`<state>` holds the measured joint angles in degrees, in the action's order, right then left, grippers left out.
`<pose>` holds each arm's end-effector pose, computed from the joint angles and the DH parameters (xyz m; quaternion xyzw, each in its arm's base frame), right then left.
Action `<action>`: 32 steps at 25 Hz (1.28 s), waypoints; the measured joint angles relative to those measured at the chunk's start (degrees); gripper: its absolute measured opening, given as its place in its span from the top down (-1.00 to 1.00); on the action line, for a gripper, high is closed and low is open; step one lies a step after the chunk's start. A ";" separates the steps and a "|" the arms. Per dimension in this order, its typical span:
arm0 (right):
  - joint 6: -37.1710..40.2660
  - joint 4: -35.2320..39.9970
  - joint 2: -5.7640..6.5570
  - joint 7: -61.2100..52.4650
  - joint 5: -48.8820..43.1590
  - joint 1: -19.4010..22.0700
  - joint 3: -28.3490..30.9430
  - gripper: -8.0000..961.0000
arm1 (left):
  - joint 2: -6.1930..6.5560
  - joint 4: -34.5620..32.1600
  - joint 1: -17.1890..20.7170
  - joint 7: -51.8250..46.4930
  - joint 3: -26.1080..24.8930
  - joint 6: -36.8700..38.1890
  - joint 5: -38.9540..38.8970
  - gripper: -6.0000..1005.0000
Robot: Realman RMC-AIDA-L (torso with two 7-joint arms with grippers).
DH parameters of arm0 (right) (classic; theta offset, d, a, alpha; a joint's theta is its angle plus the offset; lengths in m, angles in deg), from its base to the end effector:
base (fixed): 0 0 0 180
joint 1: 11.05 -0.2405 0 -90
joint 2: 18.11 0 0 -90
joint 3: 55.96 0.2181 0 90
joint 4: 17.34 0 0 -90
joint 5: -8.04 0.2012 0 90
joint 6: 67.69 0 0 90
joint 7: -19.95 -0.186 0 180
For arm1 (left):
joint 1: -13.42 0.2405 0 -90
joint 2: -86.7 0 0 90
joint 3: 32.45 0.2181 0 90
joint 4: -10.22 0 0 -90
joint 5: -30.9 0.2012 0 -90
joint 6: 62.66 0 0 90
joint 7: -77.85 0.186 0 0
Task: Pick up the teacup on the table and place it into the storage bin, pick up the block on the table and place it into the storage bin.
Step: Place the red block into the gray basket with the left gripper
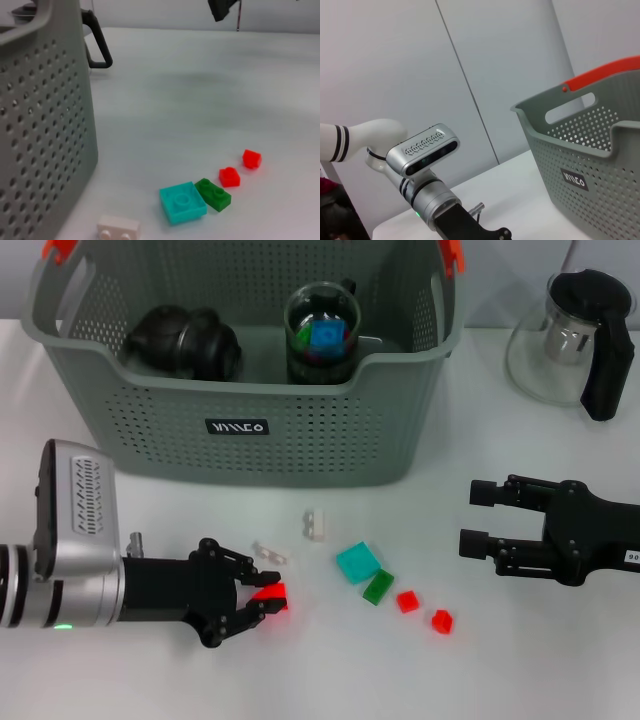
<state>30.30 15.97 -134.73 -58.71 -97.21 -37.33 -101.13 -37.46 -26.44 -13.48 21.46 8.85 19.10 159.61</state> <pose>0.2058 0.2855 -0.0123 -0.9225 0.2250 0.3076 0.0616 -0.2536 0.2820 -0.0745 -0.9847 -0.0709 -0.1061 0.1188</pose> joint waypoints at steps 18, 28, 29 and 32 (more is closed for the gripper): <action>0.01 0.25 -0.14 0.00 -0.01 -1.03 0.57 -0.72 | 6.21 -2.01 -6.74 -12.36 -20.05 35.38 -19.27 0.53; 0.69 0.17 -0.38 0.00 -0.22 -1.39 0.58 -0.71 | 7.30 -1.93 -15.07 -20.95 -19.21 26.41 -29.24 0.53; 0.69 0.14 -0.40 0.00 -0.27 -1.40 0.54 -0.71 | 7.51 -1.92 -16.39 -22.34 -17.68 23.26 -28.97 0.53; 0.71 0.11 -0.47 0.02 -0.31 -1.27 0.46 -0.71 | 7.80 -2.52 -19.01 -25.44 -11.79 14.55 -28.77 0.52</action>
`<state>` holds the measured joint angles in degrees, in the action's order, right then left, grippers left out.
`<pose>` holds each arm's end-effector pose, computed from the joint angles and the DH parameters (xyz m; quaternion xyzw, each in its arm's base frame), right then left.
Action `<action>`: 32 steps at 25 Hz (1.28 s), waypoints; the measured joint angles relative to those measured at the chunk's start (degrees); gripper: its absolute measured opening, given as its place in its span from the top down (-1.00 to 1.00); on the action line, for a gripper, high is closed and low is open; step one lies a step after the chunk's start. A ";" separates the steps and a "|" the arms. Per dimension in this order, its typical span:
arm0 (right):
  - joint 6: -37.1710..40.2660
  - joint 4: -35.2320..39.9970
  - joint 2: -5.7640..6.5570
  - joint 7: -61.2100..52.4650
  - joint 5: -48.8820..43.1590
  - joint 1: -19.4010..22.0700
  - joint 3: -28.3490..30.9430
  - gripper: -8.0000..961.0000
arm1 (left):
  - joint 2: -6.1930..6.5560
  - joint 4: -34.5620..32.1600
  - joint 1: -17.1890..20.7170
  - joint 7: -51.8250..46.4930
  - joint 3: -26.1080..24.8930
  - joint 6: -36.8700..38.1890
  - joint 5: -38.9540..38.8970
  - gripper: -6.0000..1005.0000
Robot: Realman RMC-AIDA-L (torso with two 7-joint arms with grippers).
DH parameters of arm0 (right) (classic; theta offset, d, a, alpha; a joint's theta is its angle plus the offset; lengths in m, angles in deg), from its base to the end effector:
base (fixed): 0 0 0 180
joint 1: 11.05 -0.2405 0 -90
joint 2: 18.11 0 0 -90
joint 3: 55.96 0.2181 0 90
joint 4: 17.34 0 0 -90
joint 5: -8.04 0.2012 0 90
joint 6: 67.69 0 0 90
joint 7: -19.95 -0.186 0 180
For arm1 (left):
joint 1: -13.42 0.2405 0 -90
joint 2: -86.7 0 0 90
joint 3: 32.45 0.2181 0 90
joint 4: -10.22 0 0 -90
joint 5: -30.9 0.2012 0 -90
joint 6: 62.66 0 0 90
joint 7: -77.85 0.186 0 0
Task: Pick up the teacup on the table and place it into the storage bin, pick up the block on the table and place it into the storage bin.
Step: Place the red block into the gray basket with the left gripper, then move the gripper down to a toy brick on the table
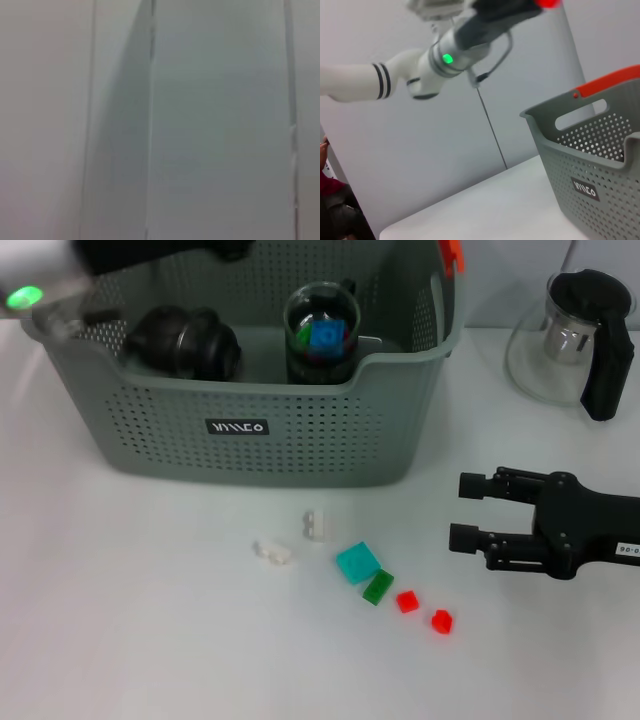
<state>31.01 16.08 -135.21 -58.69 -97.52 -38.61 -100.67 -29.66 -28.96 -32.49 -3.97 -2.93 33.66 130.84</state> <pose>0.1969 0.2877 -0.0137 -0.9238 0.2137 0.3133 0.0527 -0.0867 0.3806 0.0618 -0.8911 -0.0787 -0.4222 0.1468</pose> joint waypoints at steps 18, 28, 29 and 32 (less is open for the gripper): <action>-0.07 -0.11 -0.06 -0.02 0.00 0.48 0.15 -0.72 | -4.29 -5.50 -2.23 -12.88 31.00 -49.67 19.60 0.51; -0.37 -0.11 -0.03 -0.02 0.00 0.48 0.16 -0.72 | -5.11 -5.66 -2.55 -14.92 31.20 -52.00 20.10 0.51; -0.39 -0.11 -0.01 -0.02 0.01 0.48 0.16 -0.72 | -5.20 -6.00 -2.54 -14.94 31.20 -51.95 20.04 0.51; -0.44 -0.11 0.08 -0.02 0.01 0.48 0.15 -0.72 | -5.59 -8.60 -1.66 -15.99 30.80 -50.50 19.56 0.38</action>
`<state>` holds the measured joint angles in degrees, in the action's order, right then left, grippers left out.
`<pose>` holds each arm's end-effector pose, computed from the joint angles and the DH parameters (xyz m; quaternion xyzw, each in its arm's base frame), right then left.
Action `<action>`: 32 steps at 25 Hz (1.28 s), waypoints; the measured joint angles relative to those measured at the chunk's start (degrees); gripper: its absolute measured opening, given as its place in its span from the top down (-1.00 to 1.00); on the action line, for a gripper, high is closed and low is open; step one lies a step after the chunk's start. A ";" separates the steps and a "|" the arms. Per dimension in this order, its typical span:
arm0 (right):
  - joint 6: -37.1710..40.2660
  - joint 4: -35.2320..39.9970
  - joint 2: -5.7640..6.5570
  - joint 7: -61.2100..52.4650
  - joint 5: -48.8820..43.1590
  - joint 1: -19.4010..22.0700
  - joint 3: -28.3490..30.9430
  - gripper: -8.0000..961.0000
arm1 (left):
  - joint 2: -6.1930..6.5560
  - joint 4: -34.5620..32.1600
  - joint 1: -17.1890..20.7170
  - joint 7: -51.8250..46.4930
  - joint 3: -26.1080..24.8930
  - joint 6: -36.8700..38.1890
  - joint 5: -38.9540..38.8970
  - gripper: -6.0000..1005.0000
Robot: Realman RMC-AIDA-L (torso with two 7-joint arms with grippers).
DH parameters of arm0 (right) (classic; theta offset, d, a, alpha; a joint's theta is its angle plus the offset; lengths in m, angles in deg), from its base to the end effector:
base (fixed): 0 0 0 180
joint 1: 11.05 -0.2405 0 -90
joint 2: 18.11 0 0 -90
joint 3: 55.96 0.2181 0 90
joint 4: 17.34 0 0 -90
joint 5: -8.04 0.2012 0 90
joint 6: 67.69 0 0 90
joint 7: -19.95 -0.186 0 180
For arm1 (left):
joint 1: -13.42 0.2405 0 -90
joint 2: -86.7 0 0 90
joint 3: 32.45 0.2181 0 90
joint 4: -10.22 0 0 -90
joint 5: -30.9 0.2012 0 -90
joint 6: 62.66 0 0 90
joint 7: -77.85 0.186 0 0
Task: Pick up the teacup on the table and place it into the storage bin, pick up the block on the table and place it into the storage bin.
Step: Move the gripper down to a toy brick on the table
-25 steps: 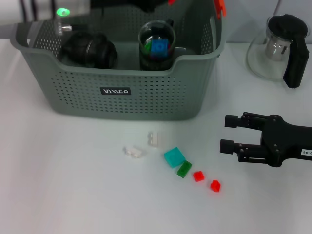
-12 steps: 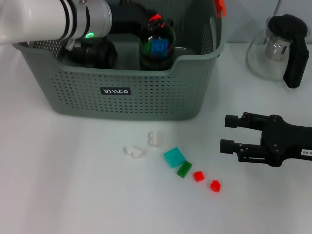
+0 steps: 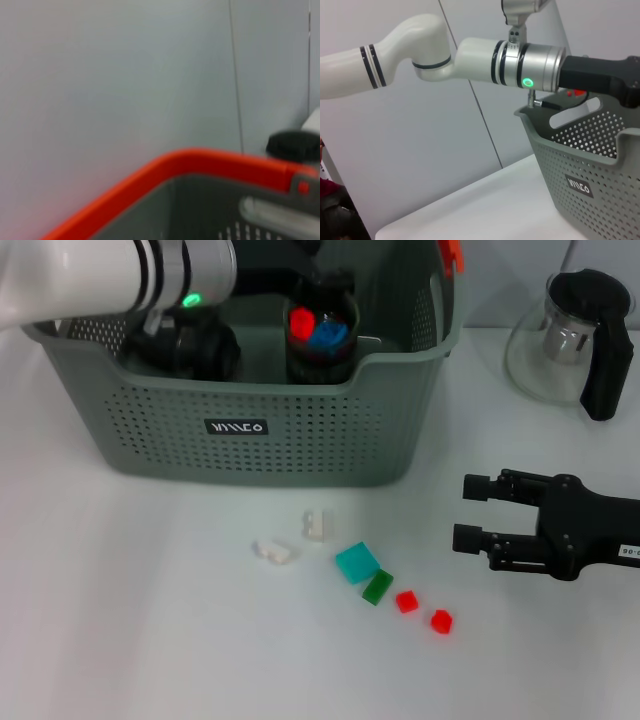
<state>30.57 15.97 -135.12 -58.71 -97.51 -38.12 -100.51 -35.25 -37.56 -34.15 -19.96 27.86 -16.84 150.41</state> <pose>0.2007 0.2875 -0.0133 -0.9224 0.2199 0.3121 0.0585 -0.1083 0.4623 -0.0195 -0.9212 -0.1267 -0.1202 0.3478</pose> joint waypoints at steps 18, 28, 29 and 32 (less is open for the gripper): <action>-0.22 0.11 0.19 -0.77 0.09 -0.05 0.59 -0.71 | 1.75 0.93 19.40 17.99 -32.57 60.52 -21.17 -0.28; -0.28 0.36 -0.01 -1.48 -0.01 -0.71 0.80 -0.71 | -1.73 3.61 25.68 38.11 -32.39 52.78 -2.46 -0.28; -0.29 0.36 -0.03 -1.49 -0.01 -0.71 0.79 -0.71 | -1.77 4.53 25.55 38.63 -32.37 51.10 -1.76 -0.28; -0.29 0.22 -0.05 -1.49 -0.01 -0.69 0.79 -0.71 | -1.82 8.25 24.76 39.24 -31.97 44.80 -0.14 -0.28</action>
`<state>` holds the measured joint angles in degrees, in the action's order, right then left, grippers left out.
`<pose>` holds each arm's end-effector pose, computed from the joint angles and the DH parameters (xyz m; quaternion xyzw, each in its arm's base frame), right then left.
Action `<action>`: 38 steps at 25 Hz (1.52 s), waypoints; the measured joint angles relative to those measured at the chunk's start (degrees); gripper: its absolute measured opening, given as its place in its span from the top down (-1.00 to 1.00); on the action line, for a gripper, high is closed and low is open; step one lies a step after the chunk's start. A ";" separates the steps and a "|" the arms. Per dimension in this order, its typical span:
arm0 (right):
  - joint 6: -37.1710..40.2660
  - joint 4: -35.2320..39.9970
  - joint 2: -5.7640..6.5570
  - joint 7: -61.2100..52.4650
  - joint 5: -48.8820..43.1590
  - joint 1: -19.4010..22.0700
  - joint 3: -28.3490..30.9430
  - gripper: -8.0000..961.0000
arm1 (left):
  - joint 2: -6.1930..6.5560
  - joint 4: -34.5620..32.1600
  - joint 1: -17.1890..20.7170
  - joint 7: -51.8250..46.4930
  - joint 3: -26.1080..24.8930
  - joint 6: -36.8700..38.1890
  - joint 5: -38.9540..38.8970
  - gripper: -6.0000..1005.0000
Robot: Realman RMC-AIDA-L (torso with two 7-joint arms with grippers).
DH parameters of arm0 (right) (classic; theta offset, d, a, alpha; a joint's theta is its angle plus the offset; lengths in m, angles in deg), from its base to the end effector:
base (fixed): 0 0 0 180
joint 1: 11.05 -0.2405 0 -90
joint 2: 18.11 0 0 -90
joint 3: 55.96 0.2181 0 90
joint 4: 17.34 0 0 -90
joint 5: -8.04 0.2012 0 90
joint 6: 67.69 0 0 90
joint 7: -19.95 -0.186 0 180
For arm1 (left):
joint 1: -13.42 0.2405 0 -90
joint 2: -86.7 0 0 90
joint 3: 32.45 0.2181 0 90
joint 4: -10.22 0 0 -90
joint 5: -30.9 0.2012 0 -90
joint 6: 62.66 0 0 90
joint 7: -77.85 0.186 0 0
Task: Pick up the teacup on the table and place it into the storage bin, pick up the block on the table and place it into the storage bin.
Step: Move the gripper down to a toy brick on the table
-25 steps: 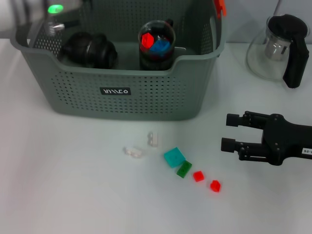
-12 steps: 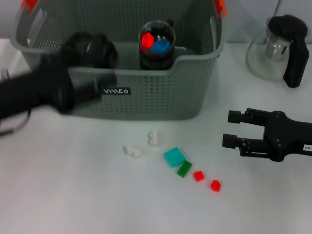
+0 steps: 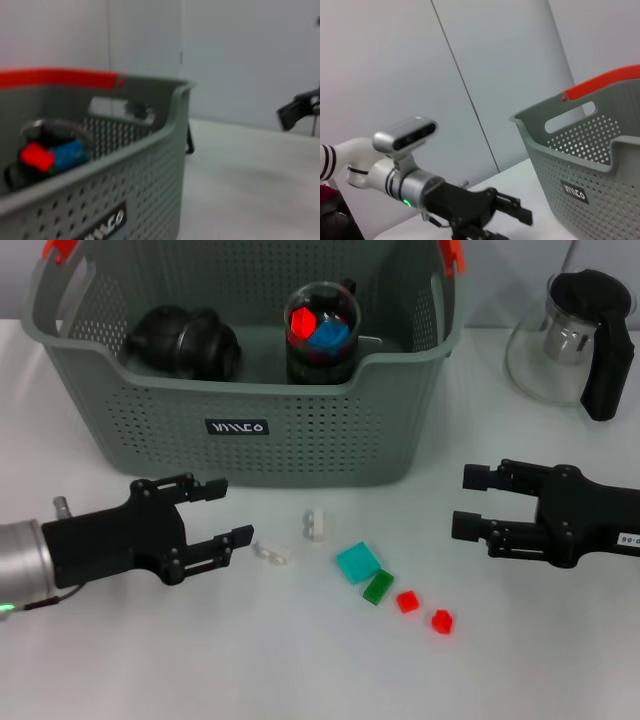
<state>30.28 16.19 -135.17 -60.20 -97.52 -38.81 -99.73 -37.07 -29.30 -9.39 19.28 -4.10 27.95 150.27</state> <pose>0.1978 0.2924 -0.0112 -0.9194 0.2270 0.3155 0.0606 -0.2497 0.2888 -0.0211 -0.9366 -0.1420 -0.2354 0.2174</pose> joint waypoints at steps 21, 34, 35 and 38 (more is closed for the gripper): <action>-0.06 0.31 0.05 -0.88 0.01 0.21 0.00 -0.72 | -0.43 9.81 -2.78 -2.63 9.75 -13.71 2.36 -0.21; -0.06 0.23 0.09 -0.59 0.00 0.55 0.00 -0.72 | -0.46 11.47 -5.00 -2.87 11.47 -18.91 1.89 -0.18; -0.06 0.19 0.09 -0.57 0.00 0.57 0.00 -0.72 | -0.46 11.47 -5.14 -2.87 11.47 -19.03 1.90 -0.18; -0.06 0.07 0.14 -0.54 0.00 0.60 0.00 -0.71 | -0.44 11.21 -5.29 -2.87 11.44 -19.11 1.91 -0.18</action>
<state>30.22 16.26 -135.03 -60.74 -97.52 -38.22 -99.73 -37.51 -18.09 -14.68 16.41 7.34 8.84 152.18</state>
